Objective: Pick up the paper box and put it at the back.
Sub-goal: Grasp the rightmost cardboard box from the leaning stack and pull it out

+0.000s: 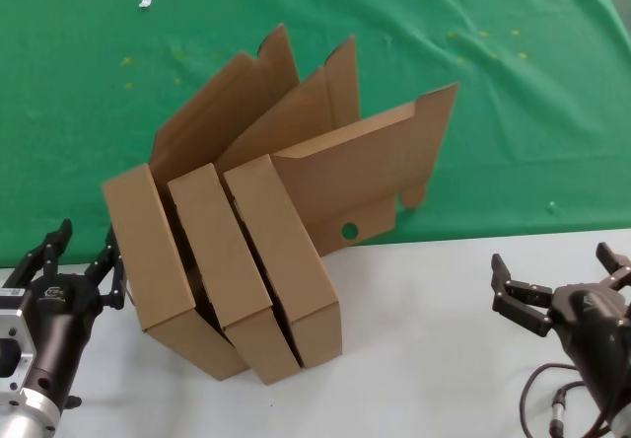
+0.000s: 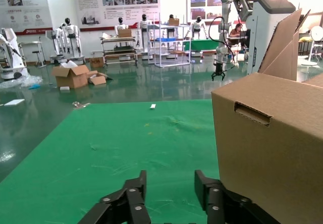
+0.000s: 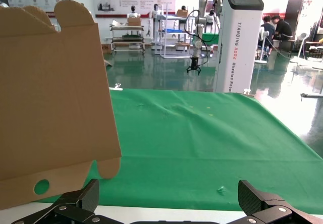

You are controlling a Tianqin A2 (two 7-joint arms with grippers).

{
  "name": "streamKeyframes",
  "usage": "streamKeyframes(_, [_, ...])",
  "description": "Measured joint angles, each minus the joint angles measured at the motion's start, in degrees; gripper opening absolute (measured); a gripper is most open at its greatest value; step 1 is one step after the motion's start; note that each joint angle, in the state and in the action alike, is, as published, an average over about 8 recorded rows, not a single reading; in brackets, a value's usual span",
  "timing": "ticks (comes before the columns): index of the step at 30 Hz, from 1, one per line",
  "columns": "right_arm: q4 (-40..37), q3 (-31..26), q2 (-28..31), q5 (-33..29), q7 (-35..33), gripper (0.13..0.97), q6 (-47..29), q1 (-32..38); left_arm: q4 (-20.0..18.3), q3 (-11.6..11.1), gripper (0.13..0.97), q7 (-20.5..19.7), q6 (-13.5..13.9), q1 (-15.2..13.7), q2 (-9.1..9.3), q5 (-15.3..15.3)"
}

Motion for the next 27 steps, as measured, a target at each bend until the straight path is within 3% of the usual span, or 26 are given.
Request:
streamKeyframes(8, [0.00, 0.00, 0.00, 0.00, 0.00, 0.966, 0.00, 0.00, 0.00, 0.00, 0.418, 0.00, 0.00, 0.00, 0.00, 0.00])
streamKeyframes(16, [0.00, 0.00, 0.00, 0.00, 0.00, 0.966, 0.00, 0.00, 0.00, 0.00, 0.631, 0.00, 0.00, 0.00, 0.00, 0.00])
streamKeyframes(25, [0.00, 0.00, 0.00, 0.00, 0.00, 0.966, 0.00, 0.00, 0.00, 0.00, 0.807, 0.00, 0.00, 0.00, 0.00, 0.00])
streamKeyframes(27, [0.00, 0.00, 0.00, 0.00, 0.00, 0.966, 0.00, 0.00, 0.00, 0.00, 0.807, 0.00, 0.00, 0.00, 0.00, 0.00])
